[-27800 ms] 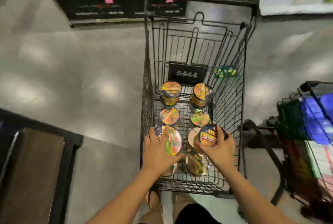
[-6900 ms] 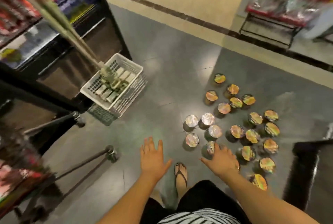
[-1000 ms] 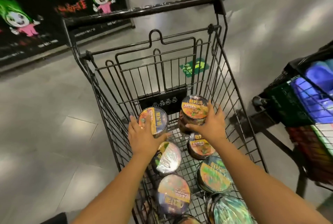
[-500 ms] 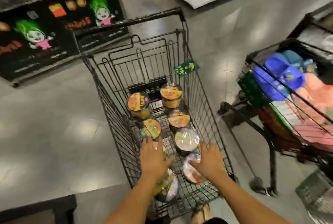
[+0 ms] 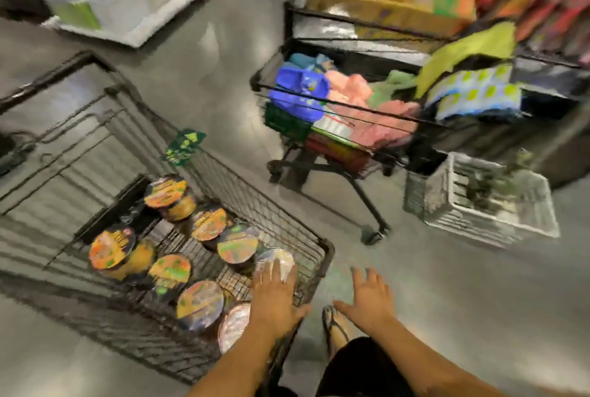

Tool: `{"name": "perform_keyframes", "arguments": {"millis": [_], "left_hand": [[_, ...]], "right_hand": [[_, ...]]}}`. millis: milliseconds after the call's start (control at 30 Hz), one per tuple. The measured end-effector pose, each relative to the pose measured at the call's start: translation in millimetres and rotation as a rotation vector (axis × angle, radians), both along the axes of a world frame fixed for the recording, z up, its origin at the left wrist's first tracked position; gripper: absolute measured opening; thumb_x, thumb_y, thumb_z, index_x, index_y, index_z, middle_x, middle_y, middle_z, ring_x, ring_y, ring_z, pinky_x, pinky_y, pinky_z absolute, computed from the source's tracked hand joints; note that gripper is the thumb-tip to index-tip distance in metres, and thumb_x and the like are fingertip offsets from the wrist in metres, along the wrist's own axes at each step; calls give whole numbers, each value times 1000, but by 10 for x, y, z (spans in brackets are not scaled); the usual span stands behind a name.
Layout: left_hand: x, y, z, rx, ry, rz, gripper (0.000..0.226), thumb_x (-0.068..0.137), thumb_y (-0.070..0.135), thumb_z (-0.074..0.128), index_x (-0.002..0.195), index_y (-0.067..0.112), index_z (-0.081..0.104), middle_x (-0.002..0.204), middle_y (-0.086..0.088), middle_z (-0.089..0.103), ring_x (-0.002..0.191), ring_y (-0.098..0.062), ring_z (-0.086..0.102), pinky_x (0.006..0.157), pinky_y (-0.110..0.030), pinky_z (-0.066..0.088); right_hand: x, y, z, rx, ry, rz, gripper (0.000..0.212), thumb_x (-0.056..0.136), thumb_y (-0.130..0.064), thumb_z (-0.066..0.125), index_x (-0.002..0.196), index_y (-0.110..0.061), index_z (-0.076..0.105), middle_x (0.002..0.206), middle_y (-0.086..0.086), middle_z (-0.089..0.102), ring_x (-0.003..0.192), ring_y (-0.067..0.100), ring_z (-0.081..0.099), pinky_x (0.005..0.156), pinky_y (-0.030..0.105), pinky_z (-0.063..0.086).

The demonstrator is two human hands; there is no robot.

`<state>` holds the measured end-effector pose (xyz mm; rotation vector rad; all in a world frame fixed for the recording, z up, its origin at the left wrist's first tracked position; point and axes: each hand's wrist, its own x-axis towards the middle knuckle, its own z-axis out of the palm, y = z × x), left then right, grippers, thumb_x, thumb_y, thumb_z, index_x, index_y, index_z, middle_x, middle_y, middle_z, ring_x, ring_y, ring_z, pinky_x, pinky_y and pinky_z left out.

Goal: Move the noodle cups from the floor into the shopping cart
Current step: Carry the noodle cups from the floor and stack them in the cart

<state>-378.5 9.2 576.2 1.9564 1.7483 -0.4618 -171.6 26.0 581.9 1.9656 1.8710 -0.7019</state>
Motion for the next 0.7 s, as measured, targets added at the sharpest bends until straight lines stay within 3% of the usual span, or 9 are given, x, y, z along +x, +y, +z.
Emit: {"name": "perform_keyframes", "arguments": {"millis": [100,233,433,567,700], "left_hand": [[141,-86,-4,19,-9,-163,94,86,77,27,154,22,-5,160,-18,-10,147,-39,-7,117,-52,-2],[386,-255,-15,-14,4,-360,89,87,76,29,155,25,1,161,-19,-2,147,-38,-3,120,-49,5],[1112,-410,75,-68,38,-626,90,86,77,30,155,28,0,160,-18,-14,146,-40,-13,119,-51,-1],[1715,-405,51,-62,101,-717,89,87,77,29,155,29,-1,160,-18,-11,146,-41,-11,119,-52,0],[2386,-381,-16,-66,181,-768,89,87,77,29,155,28,0,161,-18,-9,146,-41,-11,118,-52,-2]], "right_hand": [[161,-546,-79,-31,14,-272,90,84,-71,46,153,-22,15,153,13,25,140,32,25,111,41,28],[340,-1280,-123,-64,29,-622,90,81,-71,50,150,-23,19,151,12,27,139,32,26,110,41,28],[985,-2079,-102,-69,5,-1008,91,80,-72,48,150,-21,20,146,15,34,134,32,33,108,41,35],[1411,-2386,-180,-96,-11,-1168,81,78,-71,51,139,-22,36,133,10,47,124,28,44,100,37,41],[1928,-2523,-290,-103,30,-1223,77,81,-70,49,139,-23,33,135,9,44,126,27,41,100,37,38]]}}
